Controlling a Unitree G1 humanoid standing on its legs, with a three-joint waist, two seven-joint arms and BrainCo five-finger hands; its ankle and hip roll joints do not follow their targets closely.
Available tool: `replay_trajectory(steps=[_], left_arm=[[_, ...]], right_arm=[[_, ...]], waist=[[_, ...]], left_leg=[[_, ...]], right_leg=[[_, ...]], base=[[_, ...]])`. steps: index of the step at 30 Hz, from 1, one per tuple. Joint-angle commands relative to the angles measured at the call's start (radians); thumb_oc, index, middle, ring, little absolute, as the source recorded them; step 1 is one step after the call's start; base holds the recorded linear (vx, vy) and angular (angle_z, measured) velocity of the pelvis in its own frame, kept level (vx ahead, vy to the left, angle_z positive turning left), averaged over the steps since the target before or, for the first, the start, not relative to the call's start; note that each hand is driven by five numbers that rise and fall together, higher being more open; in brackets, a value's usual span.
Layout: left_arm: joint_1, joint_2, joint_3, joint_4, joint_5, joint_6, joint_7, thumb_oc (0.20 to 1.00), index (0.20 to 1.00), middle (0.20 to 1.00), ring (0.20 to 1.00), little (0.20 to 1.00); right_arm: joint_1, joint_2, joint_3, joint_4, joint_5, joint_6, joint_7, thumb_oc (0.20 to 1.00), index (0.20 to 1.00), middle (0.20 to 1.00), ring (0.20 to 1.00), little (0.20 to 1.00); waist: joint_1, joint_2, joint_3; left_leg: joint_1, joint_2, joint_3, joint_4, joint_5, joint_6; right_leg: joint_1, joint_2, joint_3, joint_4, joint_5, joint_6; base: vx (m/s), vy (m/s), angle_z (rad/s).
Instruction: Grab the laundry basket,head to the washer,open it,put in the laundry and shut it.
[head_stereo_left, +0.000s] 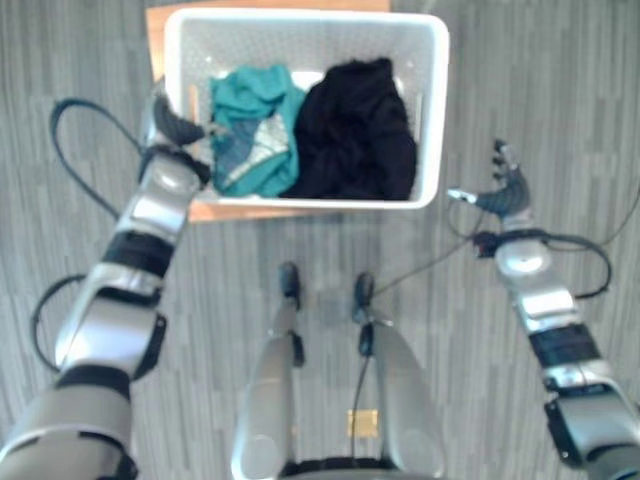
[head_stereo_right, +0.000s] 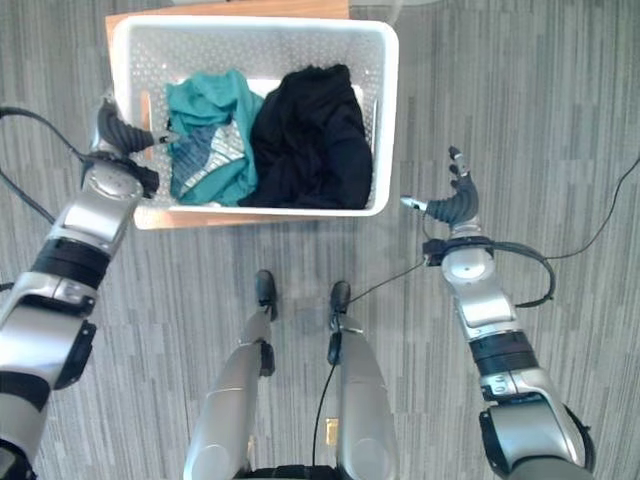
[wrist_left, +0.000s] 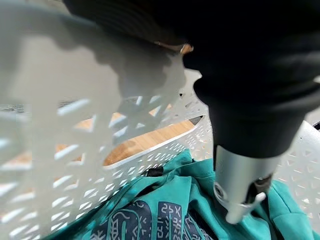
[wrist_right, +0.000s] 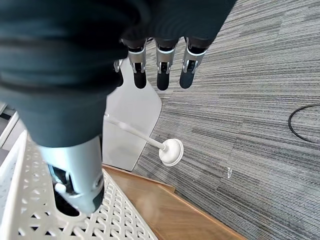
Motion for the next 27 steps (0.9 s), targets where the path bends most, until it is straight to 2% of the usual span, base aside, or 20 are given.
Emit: replay_trajectory(steps=[1,7,8,14,27], left_arm=[[-0.039,-0.045,-0.026,0.023,0.012,-0.022,0.021,1.0,1.0,1.0,1.0,1.0],[-0.013,-0.052,-0.02,-0.007,0.031,-0.018,0.024,1.0,1.0,1.0,1.0,1.0],[-0.018,-0.05,-0.021,-0.007,0.034,-0.015,0.028,1.0,1.0,1.0,1.0,1.0],[-0.009,-0.048,-0.028,-0.02,0.043,-0.021,0.035,1.0,1.0,1.0,1.0,1.0],[0.007,-0.057,-0.015,-0.04,0.04,-0.036,0.051,1.0,1.0,1.0,1.0,1.0]], right_arm=[[0.039,-0.013,-0.002,-0.051,-0.01,-0.053,-0.028,1.0,1.0,1.0,1.0,1.0],[0.03,-0.003,-0.031,-0.071,0.028,-0.069,-0.056,1.0,1.0,1.0,1.0,1.0],[0.013,0.0,-0.049,-0.117,0.061,-0.096,-0.077,1.0,1.0,1.0,1.0,1.0],[-0.034,0.002,-0.049,-0.212,0.067,-0.123,-0.098,1.0,1.0,1.0,1.0,1.0],[-0.036,0.042,0.028,-0.203,0.027,-0.078,-0.081,1.0,1.0,1.0,1.0,1.0]], waist=[[0.011,-0.007,-0.069],[0.013,-0.006,-0.067],[0.013,-0.008,-0.066],[0.018,-0.01,-0.068],[0.027,-0.013,-0.068]], left_leg=[[-0.043,0.066,-0.035,0.122,-0.131,-0.035],[-0.045,0.068,-0.036,0.124,-0.133,-0.035],[-0.047,0.07,-0.036,0.124,-0.134,-0.036],[-0.046,0.072,-0.035,0.123,-0.134,-0.037],[-0.043,0.07,-0.038,0.124,-0.133,-0.041]], right_leg=[[0.035,-0.07,-0.002,-0.19,0.102,0.089],[0.032,-0.069,0.001,-0.189,0.101,0.089],[0.03,-0.068,0.002,-0.189,0.102,0.09],[0.028,-0.065,0.004,-0.187,0.102,0.09],[0.04,-0.065,-0.003,-0.191,0.101,0.087]], base=[[0.0,0.0,0.0],[0.0,0.0,0.0],[0.0,0.0,0.0],[0.01,-0.002,-0.03],[0.0,0.001,0.01]])
